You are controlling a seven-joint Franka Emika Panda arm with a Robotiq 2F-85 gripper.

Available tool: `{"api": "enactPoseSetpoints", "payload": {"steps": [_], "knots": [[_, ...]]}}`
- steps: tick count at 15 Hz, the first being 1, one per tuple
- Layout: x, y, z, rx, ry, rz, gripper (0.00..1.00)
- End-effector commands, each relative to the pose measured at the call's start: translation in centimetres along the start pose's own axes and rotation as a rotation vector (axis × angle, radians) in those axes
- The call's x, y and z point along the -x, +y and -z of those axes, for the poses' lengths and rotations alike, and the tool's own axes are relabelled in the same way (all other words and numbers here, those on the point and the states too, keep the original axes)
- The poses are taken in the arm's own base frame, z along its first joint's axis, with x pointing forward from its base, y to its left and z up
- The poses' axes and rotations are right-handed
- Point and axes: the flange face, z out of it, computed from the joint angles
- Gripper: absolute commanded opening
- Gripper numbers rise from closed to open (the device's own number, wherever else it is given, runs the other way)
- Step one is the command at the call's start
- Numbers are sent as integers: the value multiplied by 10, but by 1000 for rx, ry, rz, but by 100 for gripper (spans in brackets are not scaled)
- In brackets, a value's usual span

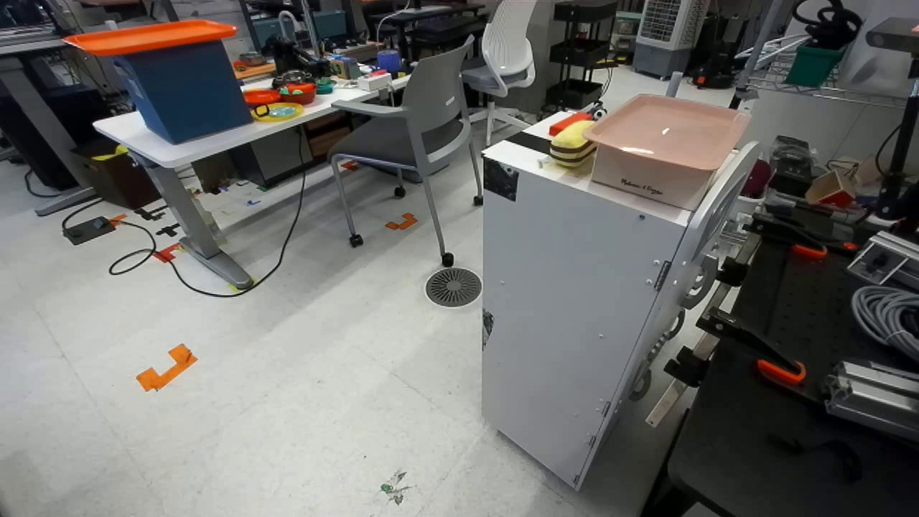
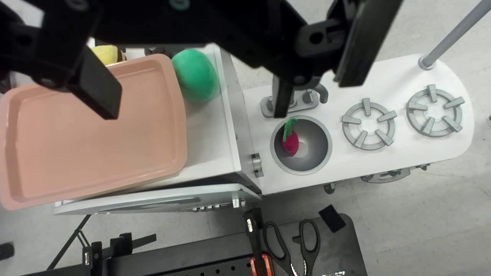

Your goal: Pick up the peach tray from the top of the white box and place it down on the box

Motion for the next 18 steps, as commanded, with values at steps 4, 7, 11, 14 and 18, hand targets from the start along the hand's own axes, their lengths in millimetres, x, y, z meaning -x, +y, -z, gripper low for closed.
{"api": "enactPoseSetpoints", "payload": {"steps": [4,7,11,14,18], "knots": [[-35,7,-12,71,67,-5,100],[-58,13,-28,107,66,-21,100],[-87,14,-49,171,53,-28,100],[-101,1,-56,203,53,1,100],[-94,-36,-52,181,71,108,100]]}}
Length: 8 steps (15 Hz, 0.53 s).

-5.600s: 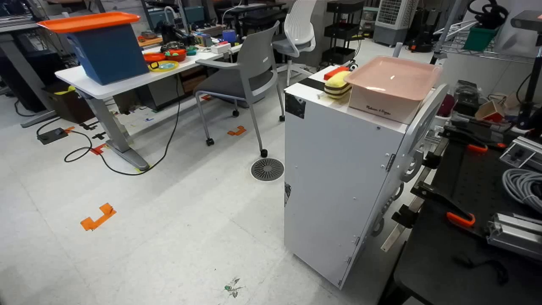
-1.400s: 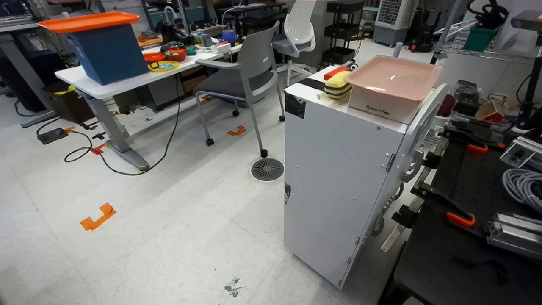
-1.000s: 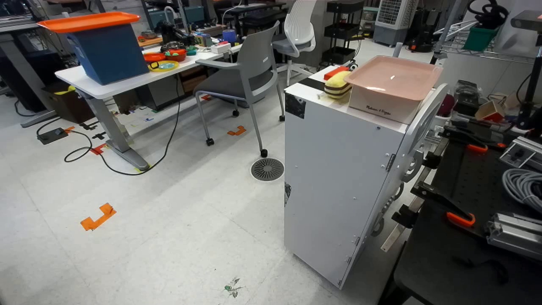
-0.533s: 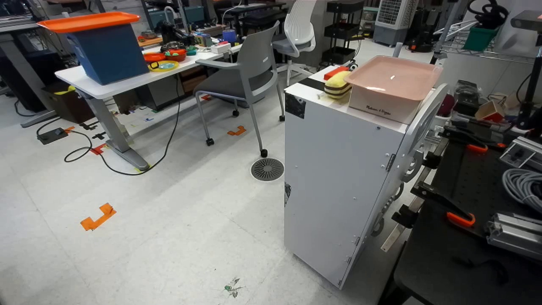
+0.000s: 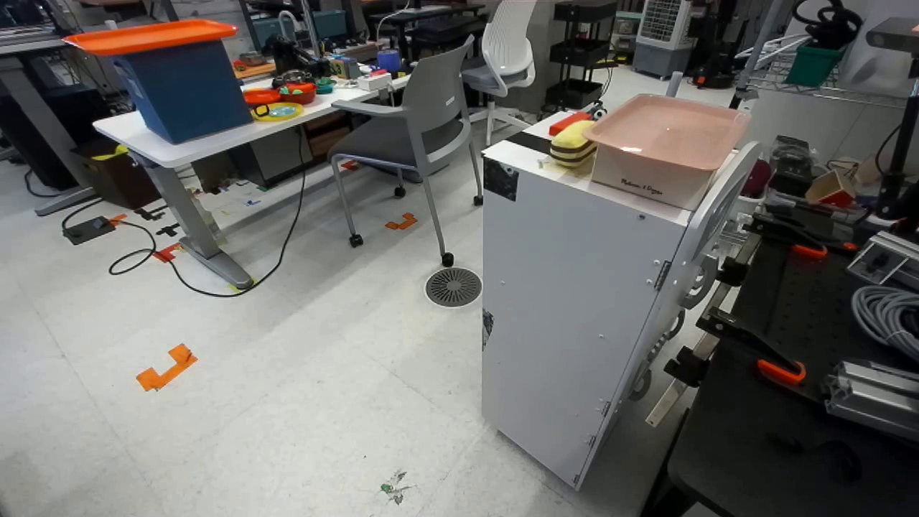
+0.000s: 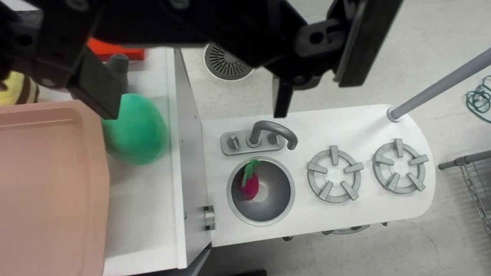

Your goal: Pick up the peach tray from the top of the white box and place it down on the box

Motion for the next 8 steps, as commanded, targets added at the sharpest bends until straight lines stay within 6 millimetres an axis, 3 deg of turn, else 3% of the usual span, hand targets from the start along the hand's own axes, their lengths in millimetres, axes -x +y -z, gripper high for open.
{"api": "enactPoseSetpoints", "payload": {"steps": [1,5,8], "knots": [[7,-30,18,-9,44,91,100],[16,-54,23,-39,36,157,100],[27,-51,18,-76,22,170,100]]}}
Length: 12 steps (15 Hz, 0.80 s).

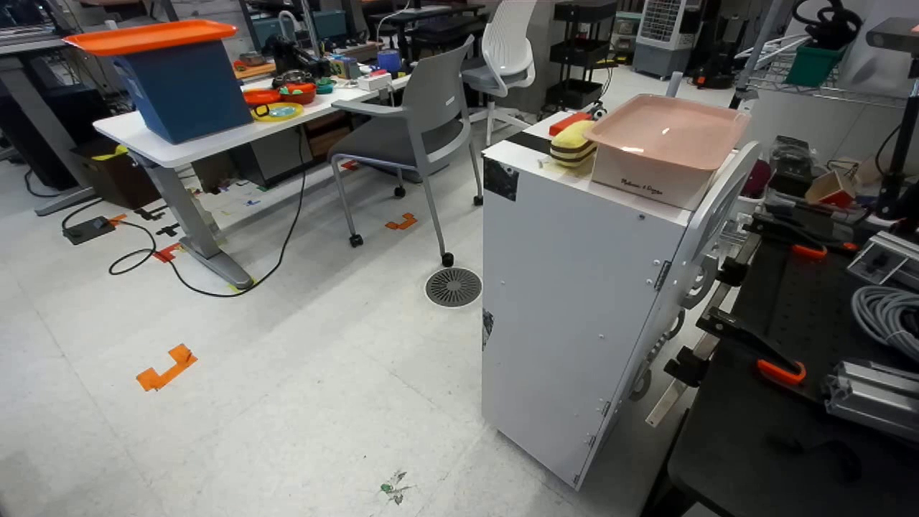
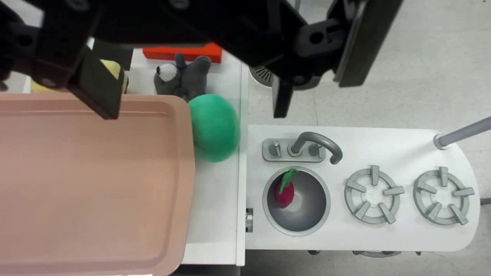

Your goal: Pick up the peach tray from the top of the white box and place it down on the box

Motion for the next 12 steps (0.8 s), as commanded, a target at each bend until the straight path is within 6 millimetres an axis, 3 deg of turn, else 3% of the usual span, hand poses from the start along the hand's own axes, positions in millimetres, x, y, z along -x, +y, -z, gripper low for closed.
{"api": "enactPoseSetpoints", "payload": {"steps": [1,7,12], "knots": [[20,4,3,-59,-4,19,100],[31,13,-2,-128,-11,18,100],[26,29,-11,-151,-2,-23,100]]}}
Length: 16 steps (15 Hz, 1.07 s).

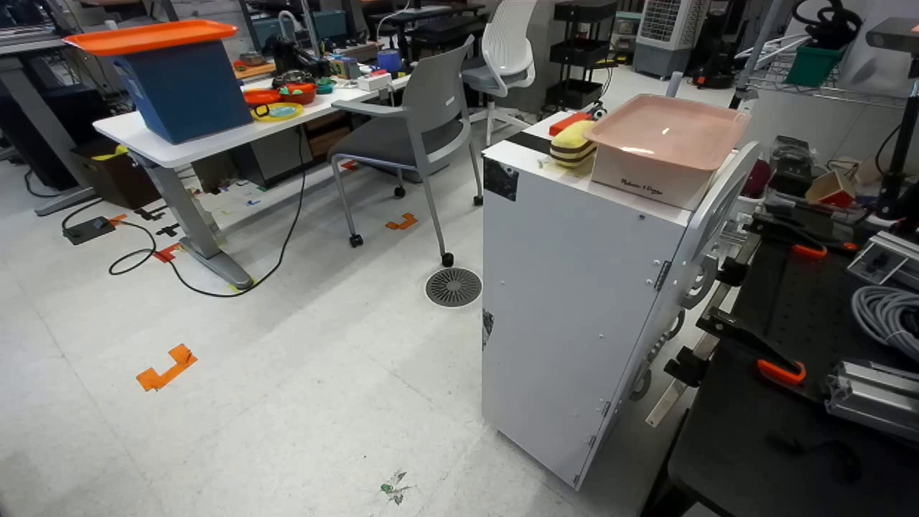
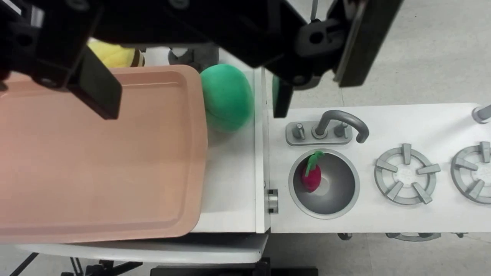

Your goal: Pick up the peach tray from the top of the white box and place it down on the box

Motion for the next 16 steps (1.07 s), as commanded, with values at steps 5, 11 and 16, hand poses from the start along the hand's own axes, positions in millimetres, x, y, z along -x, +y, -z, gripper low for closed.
{"api": "enactPoseSetpoints", "payload": {"steps": [5,11,16], "knots": [[4,19,-15,-138,-28,17,100],[4,28,-30,-177,-63,34,100],[-2,40,-41,-184,-78,14,100]]}}
